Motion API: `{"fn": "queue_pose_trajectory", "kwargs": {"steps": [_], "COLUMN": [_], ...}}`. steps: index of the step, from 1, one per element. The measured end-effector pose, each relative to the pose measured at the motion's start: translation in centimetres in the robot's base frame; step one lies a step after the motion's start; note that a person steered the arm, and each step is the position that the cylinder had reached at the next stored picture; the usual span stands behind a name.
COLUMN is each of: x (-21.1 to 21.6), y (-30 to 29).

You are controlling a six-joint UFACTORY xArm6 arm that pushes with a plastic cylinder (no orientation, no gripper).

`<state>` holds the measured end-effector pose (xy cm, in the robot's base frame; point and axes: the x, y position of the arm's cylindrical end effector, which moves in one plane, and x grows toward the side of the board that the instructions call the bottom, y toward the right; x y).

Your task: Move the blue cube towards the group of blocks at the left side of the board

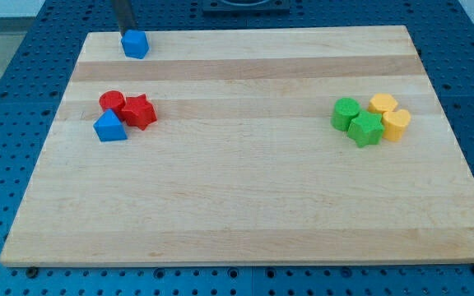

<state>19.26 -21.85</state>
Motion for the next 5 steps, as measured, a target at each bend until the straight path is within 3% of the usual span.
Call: {"fn": "queue_pose_trajectory", "kwargs": {"steps": [5], "x": [4.6], "y": [1.1]}}
